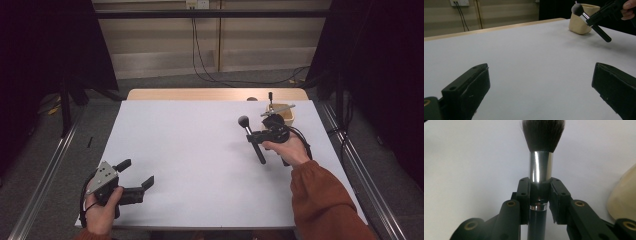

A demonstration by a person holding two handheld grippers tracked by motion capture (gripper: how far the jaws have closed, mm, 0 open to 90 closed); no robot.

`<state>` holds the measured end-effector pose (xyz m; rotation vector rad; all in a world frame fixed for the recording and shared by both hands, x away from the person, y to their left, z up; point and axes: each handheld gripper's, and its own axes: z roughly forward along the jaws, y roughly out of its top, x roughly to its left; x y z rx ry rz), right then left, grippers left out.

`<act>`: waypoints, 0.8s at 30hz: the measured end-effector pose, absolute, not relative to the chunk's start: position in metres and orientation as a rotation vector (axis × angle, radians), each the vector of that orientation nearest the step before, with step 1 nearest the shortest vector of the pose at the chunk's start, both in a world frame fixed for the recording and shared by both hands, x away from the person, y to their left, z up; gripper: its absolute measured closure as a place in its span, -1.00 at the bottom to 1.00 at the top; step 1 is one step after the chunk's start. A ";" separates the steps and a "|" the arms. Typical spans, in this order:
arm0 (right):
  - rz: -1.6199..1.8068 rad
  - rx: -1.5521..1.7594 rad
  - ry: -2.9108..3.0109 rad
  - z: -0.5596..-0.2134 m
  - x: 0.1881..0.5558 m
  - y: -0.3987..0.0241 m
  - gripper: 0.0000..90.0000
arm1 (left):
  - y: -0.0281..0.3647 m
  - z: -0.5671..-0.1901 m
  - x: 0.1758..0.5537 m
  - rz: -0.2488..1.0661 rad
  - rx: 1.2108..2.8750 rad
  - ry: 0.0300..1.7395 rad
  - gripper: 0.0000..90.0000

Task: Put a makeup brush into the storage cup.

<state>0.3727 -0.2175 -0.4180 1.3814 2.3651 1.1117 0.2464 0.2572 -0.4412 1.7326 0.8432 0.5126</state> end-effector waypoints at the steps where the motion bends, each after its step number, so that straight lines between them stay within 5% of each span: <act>1: 1.122 1.377 2.355 -0.418 0.372 -0.218 0.62 | 0.257 -0.441 0.246 0.513 1.733 0.843 -0.96; 24: 1.409 1.312 2.111 -0.422 0.355 -0.237 0.62 | 0.257 -0.441 0.246 0.515 1.735 0.840 -0.96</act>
